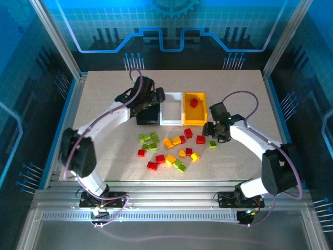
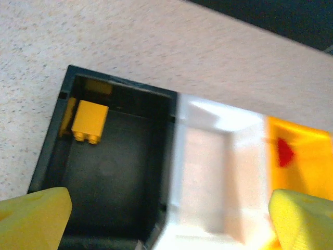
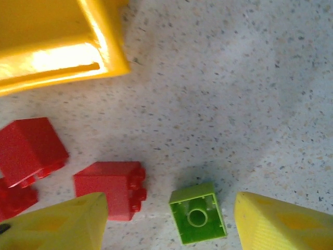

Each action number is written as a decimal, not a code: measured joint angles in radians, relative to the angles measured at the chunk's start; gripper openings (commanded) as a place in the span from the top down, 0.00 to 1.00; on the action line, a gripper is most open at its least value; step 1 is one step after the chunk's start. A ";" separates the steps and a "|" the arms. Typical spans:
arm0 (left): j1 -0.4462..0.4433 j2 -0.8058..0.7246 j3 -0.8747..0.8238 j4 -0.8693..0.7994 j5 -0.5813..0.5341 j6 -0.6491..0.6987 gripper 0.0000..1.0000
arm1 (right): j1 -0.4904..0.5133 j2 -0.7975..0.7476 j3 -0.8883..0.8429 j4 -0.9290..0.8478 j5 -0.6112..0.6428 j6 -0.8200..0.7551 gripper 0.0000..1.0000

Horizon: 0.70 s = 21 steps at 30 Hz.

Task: Sort the legos into containers by color

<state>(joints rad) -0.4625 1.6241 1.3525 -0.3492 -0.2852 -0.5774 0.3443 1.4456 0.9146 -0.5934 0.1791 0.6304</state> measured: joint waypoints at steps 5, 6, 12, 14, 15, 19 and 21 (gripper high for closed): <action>-0.057 -0.244 -0.184 0.068 0.025 -0.020 0.01 | -0.001 0.038 -0.042 0.002 0.024 0.014 0.38; -0.063 -0.284 -0.227 0.073 0.029 -0.026 0.01 | -0.001 0.038 -0.058 0.001 0.026 0.018 0.38; -0.071 -0.414 -0.423 0.076 0.041 -0.072 0.01 | -0.005 0.088 -0.081 0.009 0.027 0.021 0.42; -0.072 -0.441 -0.469 0.076 0.043 -0.088 0.01 | -0.005 0.116 -0.081 0.013 0.027 0.022 0.44; -0.072 -0.455 -0.490 0.076 0.044 -0.099 0.01 | -0.005 0.130 -0.081 0.015 0.027 0.022 0.46; -0.072 -0.494 -0.557 0.077 0.044 -0.132 0.01 | -0.006 0.142 -0.075 0.028 0.027 0.024 0.59; -0.072 -0.500 -0.579 0.074 0.044 -0.144 0.01 | -0.005 0.142 -0.075 0.029 0.027 0.024 0.62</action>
<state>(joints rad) -0.5343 1.1236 0.7738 -0.2749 -0.2413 -0.7212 0.3389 1.5879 0.8398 -0.5640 0.2062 0.6544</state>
